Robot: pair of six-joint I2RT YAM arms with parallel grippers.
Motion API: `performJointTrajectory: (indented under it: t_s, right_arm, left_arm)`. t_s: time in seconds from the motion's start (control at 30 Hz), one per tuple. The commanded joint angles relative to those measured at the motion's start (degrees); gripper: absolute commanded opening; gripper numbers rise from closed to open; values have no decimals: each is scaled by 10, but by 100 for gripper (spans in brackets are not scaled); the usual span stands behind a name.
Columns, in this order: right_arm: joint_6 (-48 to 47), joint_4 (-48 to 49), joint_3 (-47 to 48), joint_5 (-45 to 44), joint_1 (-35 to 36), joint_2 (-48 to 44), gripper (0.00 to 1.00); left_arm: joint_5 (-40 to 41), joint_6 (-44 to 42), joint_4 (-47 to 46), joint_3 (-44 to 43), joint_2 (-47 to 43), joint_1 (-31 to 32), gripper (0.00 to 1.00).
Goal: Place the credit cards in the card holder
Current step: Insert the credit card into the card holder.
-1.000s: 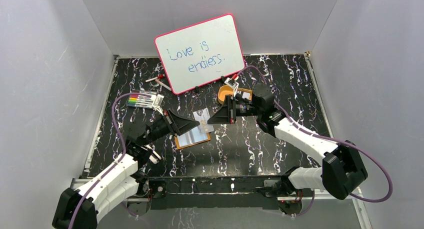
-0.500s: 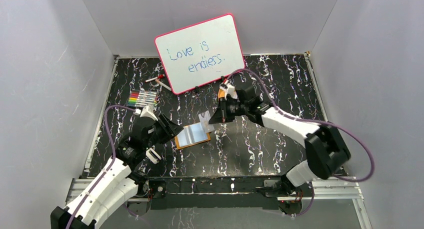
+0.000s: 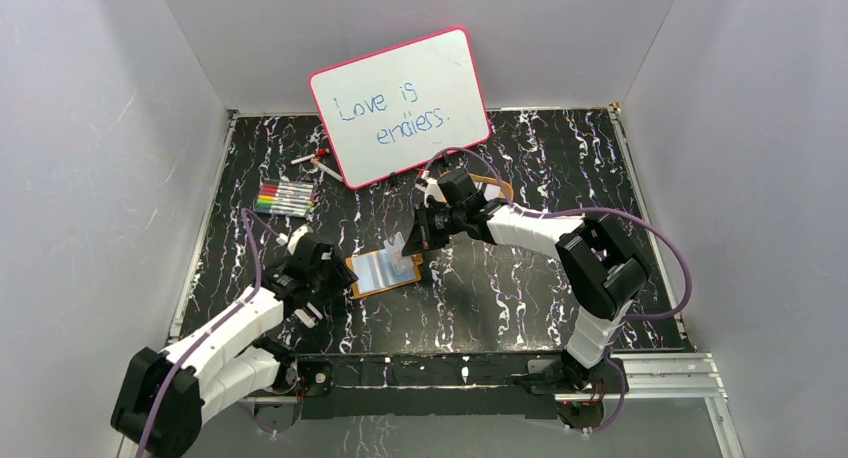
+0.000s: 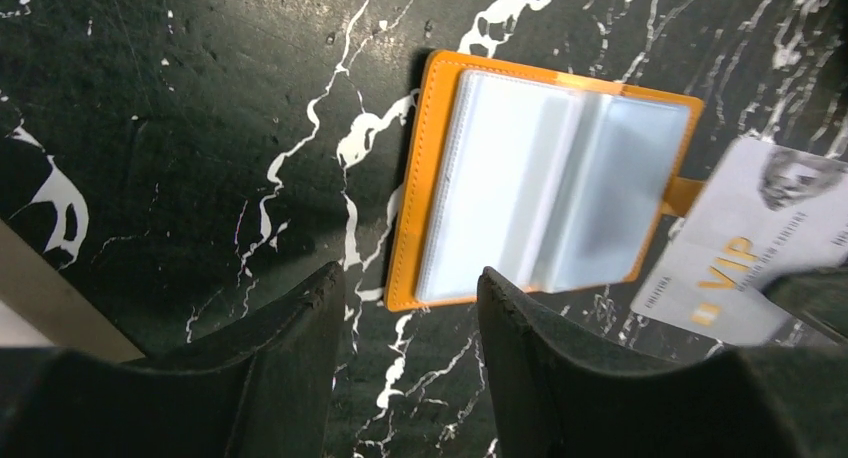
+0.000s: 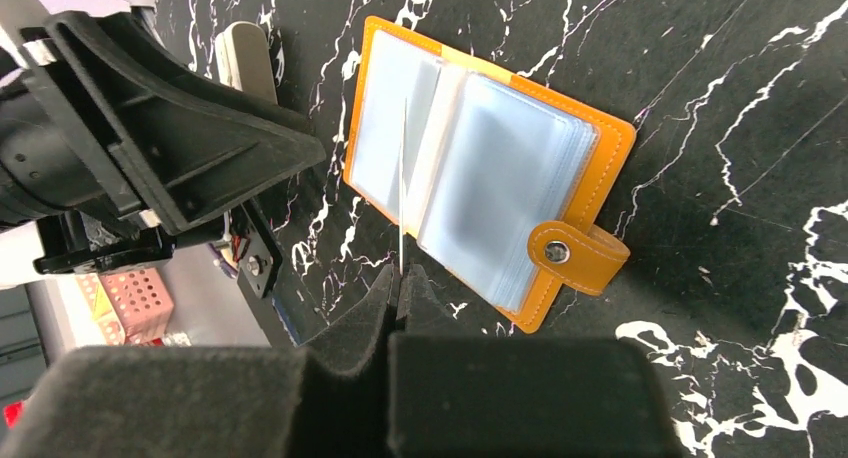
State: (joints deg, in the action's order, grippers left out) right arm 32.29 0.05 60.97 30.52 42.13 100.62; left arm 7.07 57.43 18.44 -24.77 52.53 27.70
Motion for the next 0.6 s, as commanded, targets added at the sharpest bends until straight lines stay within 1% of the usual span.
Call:
performJointTrajectory:
  t_s: [0.0, 0.2, 0.37, 0.57]
  right_arm:
    - [-10, 34, 22, -7, -1, -6, 0]
    - [-14, 65, -9, 5, -2, -22, 0]
    - [-27, 55, 19, 41, -2, 19, 0]
    - [1, 60, 49, 21, -1, 57, 0]
  left_arm:
    - [16, -16, -40, -4, 53, -3, 49]
    - [3, -39, -81, -9, 116, -3, 48]
    - [2, -37, -102, 1, 119, -3, 45]
    - [7, -46, -103, -4, 129, -3, 40]
